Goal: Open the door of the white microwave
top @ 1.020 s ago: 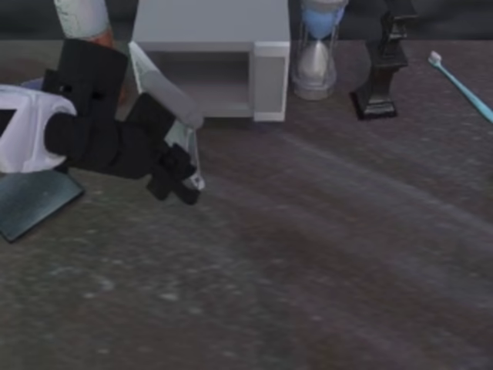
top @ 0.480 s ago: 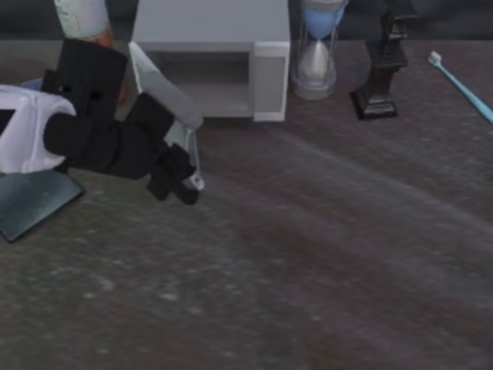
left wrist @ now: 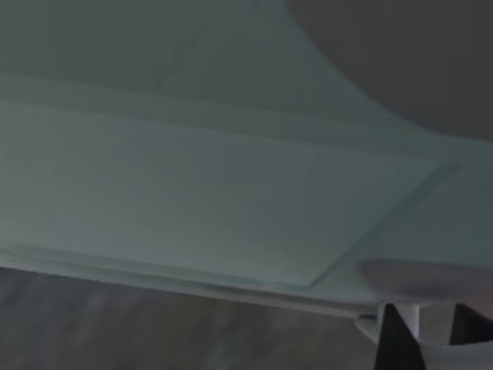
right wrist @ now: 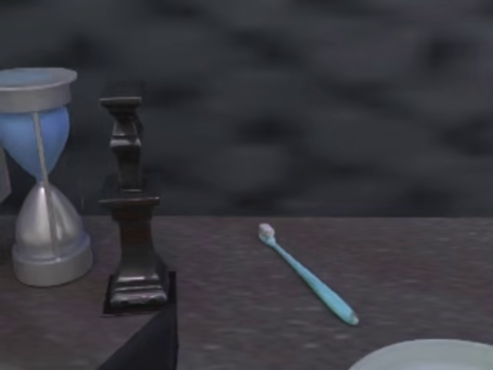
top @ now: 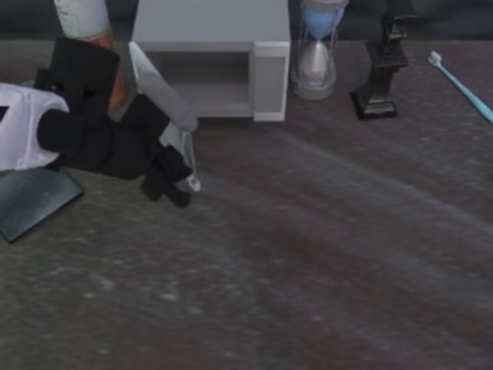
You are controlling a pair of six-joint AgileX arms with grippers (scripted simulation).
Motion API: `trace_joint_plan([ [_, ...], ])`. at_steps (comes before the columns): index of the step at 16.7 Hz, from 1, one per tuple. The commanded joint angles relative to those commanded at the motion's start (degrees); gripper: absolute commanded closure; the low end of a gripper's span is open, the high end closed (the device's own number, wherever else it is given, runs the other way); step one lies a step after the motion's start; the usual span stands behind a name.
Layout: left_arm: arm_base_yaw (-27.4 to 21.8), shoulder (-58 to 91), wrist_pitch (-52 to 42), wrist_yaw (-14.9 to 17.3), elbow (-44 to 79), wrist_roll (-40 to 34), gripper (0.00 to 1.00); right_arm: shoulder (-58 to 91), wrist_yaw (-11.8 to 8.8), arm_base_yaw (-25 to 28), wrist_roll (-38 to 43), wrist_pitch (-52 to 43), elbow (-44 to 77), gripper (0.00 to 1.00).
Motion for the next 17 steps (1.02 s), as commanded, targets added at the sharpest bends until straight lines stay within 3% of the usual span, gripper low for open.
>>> trace_joint_plan([
  [6, 2.3, -0.3, -2.3, 3.1, 0.3, 5.2, 1.00, 0.0, 0.0, 0.0, 0.0, 0.0, 0.0, 0.00],
  [17, 2.4, -0.3, -2.4, 3.2, 0.3, 5.4, 1.00, 0.0, 0.0, 0.0, 0.0, 0.0, 0.0, 0.00],
])
